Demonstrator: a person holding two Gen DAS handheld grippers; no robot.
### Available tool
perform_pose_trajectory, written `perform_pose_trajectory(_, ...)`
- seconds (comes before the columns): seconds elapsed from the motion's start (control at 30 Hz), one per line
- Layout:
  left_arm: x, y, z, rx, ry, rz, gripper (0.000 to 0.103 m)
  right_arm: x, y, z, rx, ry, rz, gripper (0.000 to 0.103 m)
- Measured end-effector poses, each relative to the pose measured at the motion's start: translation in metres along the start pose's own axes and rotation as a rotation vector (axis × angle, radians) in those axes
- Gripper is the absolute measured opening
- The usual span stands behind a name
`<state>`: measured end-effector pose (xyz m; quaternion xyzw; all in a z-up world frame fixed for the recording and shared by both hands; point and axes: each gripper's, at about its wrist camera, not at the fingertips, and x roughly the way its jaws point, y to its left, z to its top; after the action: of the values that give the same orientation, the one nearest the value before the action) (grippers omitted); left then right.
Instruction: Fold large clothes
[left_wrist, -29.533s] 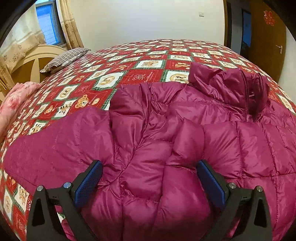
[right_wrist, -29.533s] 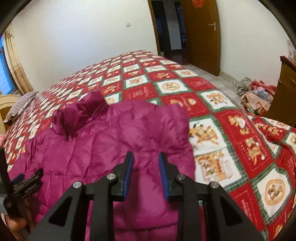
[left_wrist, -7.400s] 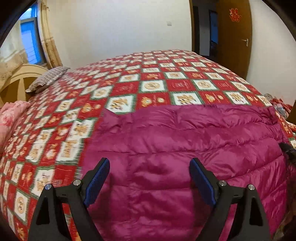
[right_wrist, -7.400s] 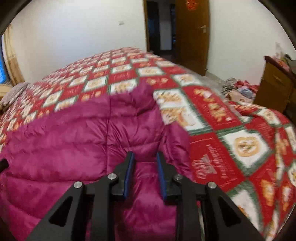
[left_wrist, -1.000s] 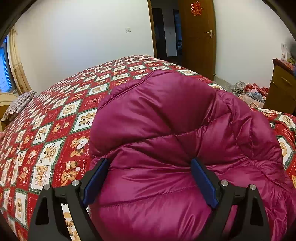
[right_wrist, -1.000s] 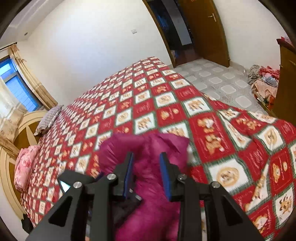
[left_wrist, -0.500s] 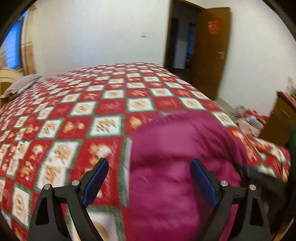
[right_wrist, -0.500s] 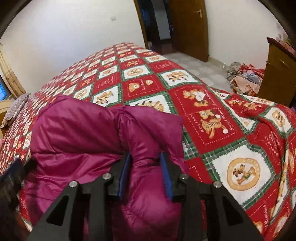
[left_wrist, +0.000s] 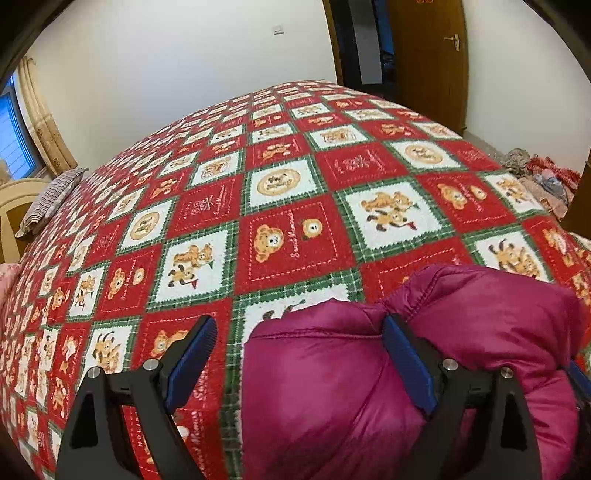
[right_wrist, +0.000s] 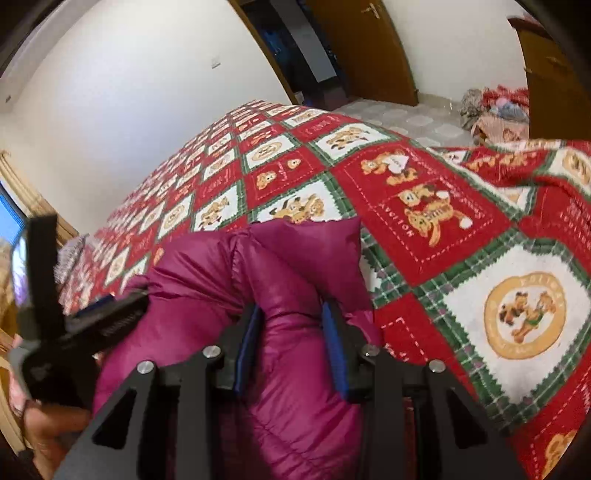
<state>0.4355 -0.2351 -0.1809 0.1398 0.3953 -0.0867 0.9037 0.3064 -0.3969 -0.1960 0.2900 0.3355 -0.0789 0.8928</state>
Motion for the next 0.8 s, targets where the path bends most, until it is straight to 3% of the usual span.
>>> perform_pose_trajectory(0.13,0.006,-0.007,-0.002,0.009,-0.004,0.017,0.092,0.003,-0.005,0.0,0.041,-0.002,0.03,0.038)
perform_pose_trajectory(0.37,0.004,0.001,-0.002,-0.015,0.002,-0.024,0.092,0.002,-0.005,-0.001,0.039,-0.002,0.033,0.038)
perform_pose_trajectory(0.57,-0.022,0.001,-0.007,0.081,-0.034,-0.016,0.092,0.004,-0.009,0.002,0.043,0.005,0.042,0.038)
perform_pose_trajectory(0.67,-0.041,0.008,-0.012,0.05,-0.031,-0.048,0.092,0.003,-0.005,0.003,0.028,0.011,0.016,0.038)
perform_pose_trajectory(0.8,-0.052,0.02,-0.025,-0.007,-0.014,-0.115,0.092,-0.003,0.018,0.017,-0.088,0.095,-0.08,0.04)
